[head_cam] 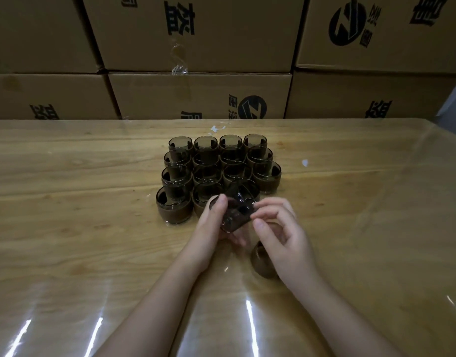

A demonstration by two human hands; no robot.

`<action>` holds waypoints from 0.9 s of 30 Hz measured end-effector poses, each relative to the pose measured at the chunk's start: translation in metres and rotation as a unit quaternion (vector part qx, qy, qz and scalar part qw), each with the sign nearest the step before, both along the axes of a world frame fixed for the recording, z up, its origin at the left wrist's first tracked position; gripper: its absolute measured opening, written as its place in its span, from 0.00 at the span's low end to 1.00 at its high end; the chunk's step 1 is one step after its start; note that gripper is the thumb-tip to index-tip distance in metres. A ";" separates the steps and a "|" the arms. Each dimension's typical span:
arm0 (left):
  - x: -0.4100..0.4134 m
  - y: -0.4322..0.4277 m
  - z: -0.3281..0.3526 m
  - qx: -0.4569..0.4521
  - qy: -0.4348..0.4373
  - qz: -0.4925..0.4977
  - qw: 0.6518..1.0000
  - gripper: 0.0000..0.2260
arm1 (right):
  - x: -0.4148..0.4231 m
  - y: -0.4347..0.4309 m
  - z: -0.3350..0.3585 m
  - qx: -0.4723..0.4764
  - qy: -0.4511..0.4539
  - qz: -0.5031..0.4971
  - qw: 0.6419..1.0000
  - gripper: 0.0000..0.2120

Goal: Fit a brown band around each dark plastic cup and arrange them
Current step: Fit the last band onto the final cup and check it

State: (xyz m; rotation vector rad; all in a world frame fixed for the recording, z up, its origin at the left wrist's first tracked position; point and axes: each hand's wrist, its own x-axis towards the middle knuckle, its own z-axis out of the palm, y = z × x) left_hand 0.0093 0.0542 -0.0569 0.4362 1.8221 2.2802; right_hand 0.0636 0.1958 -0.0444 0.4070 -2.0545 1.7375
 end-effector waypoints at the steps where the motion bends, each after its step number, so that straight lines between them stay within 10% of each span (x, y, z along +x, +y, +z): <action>1: 0.000 0.000 0.001 0.004 -0.013 0.004 1.000 0.25 | 0.000 0.001 -0.004 0.034 0.009 -0.025 0.999 0.06; 7: -0.003 -0.002 -0.003 -0.009 -0.019 0.003 1.000 0.26 | 0.001 0.008 -0.016 0.143 -0.024 0.015 0.989 0.26; 27: 0.007 0.007 -0.006 -0.133 0.224 0.260 0.930 0.24 | 0.006 0.003 -0.017 0.119 0.007 -0.009 0.993 0.26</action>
